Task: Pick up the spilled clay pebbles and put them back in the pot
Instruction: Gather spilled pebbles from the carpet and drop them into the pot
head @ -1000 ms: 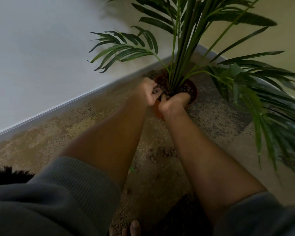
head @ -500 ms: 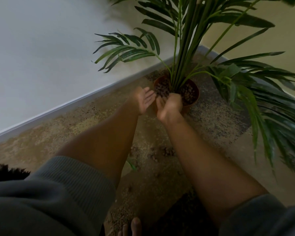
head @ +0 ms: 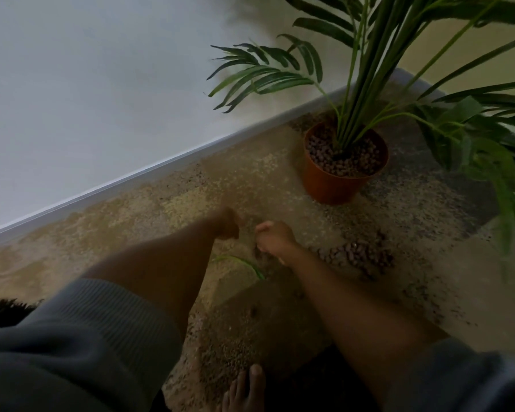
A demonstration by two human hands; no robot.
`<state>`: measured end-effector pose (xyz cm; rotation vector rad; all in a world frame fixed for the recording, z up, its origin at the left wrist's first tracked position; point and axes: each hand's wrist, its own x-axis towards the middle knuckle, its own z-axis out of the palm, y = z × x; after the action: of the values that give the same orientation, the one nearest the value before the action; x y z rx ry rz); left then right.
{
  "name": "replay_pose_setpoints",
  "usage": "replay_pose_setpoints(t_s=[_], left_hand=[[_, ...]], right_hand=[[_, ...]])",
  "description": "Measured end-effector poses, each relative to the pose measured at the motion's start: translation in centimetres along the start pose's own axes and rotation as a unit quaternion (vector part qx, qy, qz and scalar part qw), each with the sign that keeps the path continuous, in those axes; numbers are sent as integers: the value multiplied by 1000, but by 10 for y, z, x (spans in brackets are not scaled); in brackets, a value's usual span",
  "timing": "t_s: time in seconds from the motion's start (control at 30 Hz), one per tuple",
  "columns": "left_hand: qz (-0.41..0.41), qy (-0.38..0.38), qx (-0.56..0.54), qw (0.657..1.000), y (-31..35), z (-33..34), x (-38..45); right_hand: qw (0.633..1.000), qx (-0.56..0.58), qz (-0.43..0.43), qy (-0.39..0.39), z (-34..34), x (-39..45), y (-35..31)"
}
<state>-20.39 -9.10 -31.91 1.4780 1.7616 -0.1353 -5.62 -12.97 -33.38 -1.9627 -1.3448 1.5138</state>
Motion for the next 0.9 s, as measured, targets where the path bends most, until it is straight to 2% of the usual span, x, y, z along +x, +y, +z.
replay_pose_setpoints(t_s=[0.1,0.23,0.37,0.5,0.57,0.67,0.77,0.9], left_hand=[[-4,-19,101,995,-24,2,-7],[-30,-53,141,988,-50,8,-14],[-38,-65,176,981,-69,15,-17],[-37,-66,198,977,-77,19,-17],[-35,-68,193,978,-75,17,-16],[-43,-84,136,986,-71,14,-14],[-79,-86,-14,993,-62,11,-10],[-109,-5,-207,972,-41,5,4]], right_hand=[[976,-196,-91,-27,14,-9,7],[925,-344,-149,-57,26,-15,14],[869,-449,-199,-52,32,-16,17],[848,-485,-208,-58,38,-14,17],[854,-474,-207,-54,38,-12,19],[899,-397,-180,-45,38,-6,23],[954,-273,-117,-32,34,2,23],[993,-109,-52,13,20,9,21]])
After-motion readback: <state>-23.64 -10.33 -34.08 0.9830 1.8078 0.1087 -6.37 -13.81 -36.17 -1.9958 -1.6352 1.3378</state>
